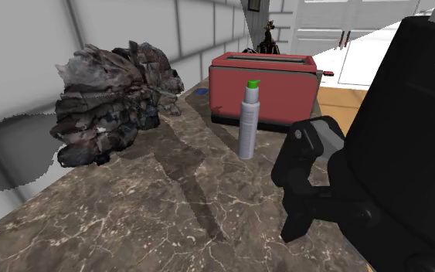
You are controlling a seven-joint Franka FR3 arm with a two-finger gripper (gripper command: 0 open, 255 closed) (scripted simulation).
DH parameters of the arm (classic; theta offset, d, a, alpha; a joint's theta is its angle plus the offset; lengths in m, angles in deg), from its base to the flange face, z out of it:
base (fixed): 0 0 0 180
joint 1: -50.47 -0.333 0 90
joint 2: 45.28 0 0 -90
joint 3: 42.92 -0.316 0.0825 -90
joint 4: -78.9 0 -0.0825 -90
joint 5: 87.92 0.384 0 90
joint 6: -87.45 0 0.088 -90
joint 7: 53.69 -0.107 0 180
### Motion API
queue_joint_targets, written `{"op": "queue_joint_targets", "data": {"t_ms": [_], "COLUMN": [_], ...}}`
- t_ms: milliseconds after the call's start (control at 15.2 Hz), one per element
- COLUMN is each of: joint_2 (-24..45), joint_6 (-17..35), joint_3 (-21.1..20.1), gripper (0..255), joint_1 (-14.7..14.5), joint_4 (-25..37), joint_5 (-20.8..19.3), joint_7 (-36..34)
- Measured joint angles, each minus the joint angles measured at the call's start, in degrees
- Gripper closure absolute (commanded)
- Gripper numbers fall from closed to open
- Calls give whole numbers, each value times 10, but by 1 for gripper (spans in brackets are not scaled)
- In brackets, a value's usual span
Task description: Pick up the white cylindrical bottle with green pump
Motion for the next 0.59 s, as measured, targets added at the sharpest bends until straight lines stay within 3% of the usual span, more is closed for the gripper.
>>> {"op": "queue_joint_targets", "data": {"t_ms": [198, 594], "joint_2": [20, 126], "joint_6": [0, 7], "joint_3": [-12, -56], "gripper": [0, 0], "joint_1": [-7, -29], "joint_4": [18, 110], "joint_5": [8, 33], "joint_7": [-9, -43]}}
